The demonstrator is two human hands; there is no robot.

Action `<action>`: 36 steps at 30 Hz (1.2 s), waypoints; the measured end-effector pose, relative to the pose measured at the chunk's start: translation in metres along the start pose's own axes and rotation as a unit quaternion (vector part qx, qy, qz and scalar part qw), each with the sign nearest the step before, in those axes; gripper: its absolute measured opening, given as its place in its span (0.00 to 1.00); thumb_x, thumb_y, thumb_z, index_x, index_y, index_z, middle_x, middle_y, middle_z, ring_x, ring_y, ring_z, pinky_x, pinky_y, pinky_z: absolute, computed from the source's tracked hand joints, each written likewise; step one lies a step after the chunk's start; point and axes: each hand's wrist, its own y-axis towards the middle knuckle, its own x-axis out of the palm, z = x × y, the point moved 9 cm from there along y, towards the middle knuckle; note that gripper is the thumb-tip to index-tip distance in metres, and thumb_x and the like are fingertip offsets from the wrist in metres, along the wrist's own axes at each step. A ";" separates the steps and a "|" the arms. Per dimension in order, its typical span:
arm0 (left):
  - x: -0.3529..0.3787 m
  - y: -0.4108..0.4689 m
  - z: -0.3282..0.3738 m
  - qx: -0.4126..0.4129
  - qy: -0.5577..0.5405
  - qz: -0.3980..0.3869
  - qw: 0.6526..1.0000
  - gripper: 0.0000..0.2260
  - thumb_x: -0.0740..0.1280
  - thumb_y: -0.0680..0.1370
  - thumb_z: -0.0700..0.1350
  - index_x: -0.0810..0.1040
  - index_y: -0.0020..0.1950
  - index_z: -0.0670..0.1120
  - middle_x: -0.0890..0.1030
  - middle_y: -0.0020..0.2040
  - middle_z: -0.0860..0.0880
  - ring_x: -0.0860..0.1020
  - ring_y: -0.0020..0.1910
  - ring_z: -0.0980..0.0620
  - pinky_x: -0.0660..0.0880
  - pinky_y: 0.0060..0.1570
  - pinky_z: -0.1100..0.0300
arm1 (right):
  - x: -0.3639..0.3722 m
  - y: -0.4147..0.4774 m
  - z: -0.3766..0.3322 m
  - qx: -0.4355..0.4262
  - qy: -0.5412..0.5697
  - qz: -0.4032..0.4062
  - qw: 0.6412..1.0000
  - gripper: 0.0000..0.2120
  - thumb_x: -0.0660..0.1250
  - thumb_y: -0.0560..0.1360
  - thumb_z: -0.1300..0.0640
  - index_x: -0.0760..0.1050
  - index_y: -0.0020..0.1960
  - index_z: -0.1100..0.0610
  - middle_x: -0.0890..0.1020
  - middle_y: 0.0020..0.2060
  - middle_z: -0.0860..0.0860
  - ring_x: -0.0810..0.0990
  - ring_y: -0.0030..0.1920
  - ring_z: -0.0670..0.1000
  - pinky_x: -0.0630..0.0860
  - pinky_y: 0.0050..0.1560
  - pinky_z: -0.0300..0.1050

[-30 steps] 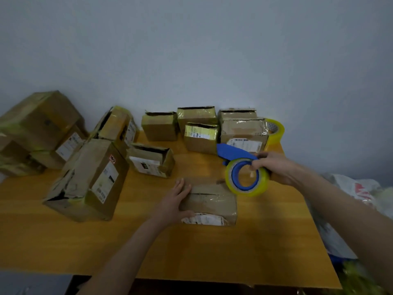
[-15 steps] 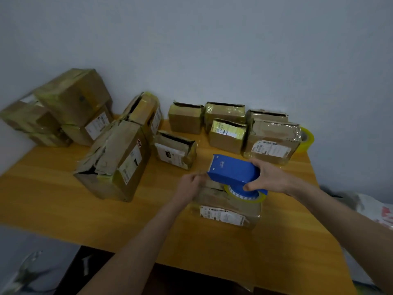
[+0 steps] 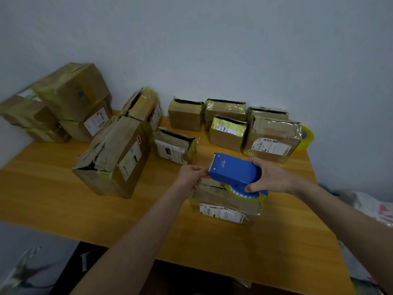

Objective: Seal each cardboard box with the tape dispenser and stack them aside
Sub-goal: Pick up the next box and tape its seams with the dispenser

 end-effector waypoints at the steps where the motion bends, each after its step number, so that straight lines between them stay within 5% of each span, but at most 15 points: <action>1: -0.003 -0.001 0.001 0.002 -0.004 0.010 1.000 0.02 0.67 0.78 0.42 0.80 0.48 0.45 0.82 0.33 0.52 0.67 0.28 0.58 0.64 0.25 0.67 | 0.000 0.001 -0.002 -0.003 -0.015 0.001 1.000 0.24 0.77 0.67 0.59 0.68 0.55 0.46 0.77 0.49 0.46 0.78 0.47 0.44 0.74 0.38 0.31; 6: -0.018 -0.003 0.013 0.055 0.043 0.061 0.996 0.05 0.68 0.77 0.47 0.81 0.45 0.46 0.81 0.32 0.53 0.68 0.32 0.57 0.65 0.28 0.65 | 0.001 0.005 -0.017 -0.038 -0.052 0.014 0.998 0.33 0.76 0.67 0.56 0.63 0.64 0.42 0.76 0.51 0.43 0.78 0.49 0.44 0.73 0.43 0.33; 12: -0.053 -0.003 0.009 0.091 0.104 0.125 0.982 0.07 0.69 0.76 0.47 0.80 0.39 0.46 0.81 0.37 0.50 0.72 0.33 0.55 0.68 0.32 0.62 | -0.008 0.005 -0.020 -0.057 -0.090 0.023 0.994 0.29 0.76 0.67 0.55 0.66 0.62 0.42 0.77 0.51 0.45 0.78 0.50 0.48 0.76 0.50 0.41; 19: -0.063 0.002 -0.005 0.099 0.151 0.174 0.968 0.09 0.70 0.76 0.47 0.80 0.37 0.47 0.81 0.34 0.52 0.72 0.32 0.57 0.72 0.41 0.57 | -0.013 0.005 -0.017 -0.046 -0.138 0.005 0.989 0.29 0.75 0.67 0.50 0.68 0.64 0.42 0.77 0.51 0.45 0.78 0.50 0.48 0.78 0.53 0.48; 28: -0.054 0.023 -0.042 0.056 0.200 0.198 0.958 0.14 0.70 0.76 0.47 0.76 0.30 0.49 0.82 0.34 0.49 0.77 0.34 0.55 0.75 0.41 0.56 | 0.002 0.012 -0.020 -0.020 -0.225 -0.002 0.974 0.31 0.71 0.67 0.44 0.66 0.67 0.43 0.78 0.49 0.45 0.78 0.49 0.50 0.79 0.51 0.51; 32: -0.034 0.031 -0.043 0.053 0.331 0.130 0.933 0.12 0.62 0.80 0.51 0.81 0.46 0.47 0.79 0.38 0.51 0.76 0.37 0.55 0.74 0.37 0.58 | 0.003 0.015 -0.018 -0.020 -0.216 0.009 0.976 0.31 0.71 0.67 0.44 0.66 0.68 0.44 0.78 0.49 0.46 0.77 0.48 0.50 0.75 0.45 0.43; 36: -0.033 0.024 -0.046 0.041 0.546 0.075 0.833 0.19 0.53 0.83 0.56 0.72 0.69 0.51 0.78 0.59 0.46 0.77 0.55 0.47 0.74 0.48 0.54 | 0.006 0.015 -0.017 -0.020 -0.223 0.017 0.974 0.32 0.70 0.68 0.42 0.65 0.69 0.44 0.78 0.49 0.46 0.78 0.47 0.50 0.77 0.46 0.43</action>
